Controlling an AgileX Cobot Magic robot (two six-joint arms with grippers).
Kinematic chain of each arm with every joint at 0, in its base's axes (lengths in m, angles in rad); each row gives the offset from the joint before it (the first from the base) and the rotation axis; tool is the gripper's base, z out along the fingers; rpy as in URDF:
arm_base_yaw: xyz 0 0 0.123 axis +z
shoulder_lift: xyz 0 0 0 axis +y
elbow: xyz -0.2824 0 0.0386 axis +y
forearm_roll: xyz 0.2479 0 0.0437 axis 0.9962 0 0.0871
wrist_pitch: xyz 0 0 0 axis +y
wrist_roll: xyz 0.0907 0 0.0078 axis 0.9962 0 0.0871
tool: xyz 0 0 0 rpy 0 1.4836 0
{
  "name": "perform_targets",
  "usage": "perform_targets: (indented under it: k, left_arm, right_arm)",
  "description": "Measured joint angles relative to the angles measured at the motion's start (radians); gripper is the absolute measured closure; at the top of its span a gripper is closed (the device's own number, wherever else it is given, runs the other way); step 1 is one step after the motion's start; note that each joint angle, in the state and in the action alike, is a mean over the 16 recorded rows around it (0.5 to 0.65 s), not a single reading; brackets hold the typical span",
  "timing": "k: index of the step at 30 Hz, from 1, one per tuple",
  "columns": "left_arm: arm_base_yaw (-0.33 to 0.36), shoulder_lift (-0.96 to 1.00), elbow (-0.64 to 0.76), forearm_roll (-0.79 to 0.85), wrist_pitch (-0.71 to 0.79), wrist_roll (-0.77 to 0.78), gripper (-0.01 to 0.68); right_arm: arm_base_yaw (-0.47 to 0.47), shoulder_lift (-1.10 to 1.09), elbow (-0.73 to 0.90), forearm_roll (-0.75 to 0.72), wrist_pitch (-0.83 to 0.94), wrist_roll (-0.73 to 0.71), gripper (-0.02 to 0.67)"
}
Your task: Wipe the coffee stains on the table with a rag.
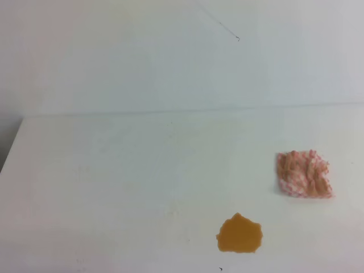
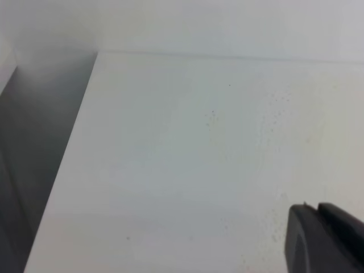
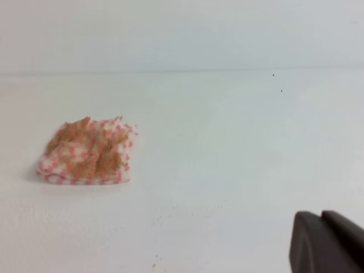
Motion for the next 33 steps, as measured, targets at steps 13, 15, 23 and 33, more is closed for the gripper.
perform_targets:
  k: [13,15,23,33]
  left_arm:
    - [-0.001,0.013,-0.022,0.0,0.007,0.0,0.674]
    - [-0.001,0.017,-0.027,0.0,0.009,-0.001,0.674]
    - [-0.001,0.018,-0.033,0.0,0.011,-0.002,0.674]
    - [0.0,0.01,-0.022,0.0,0.007,-0.001,0.674]
  right_arm:
    - [0.0,0.0,0.0,0.0,0.0,0.0,0.652]
    - [0.0,0.0,0.0,0.0,0.0,0.0,0.652]
    - [0.0,0.0,0.0,0.0,0.0,0.0,0.652]
    - [0.0,0.0,0.0,0.0,0.0,0.0,0.652]
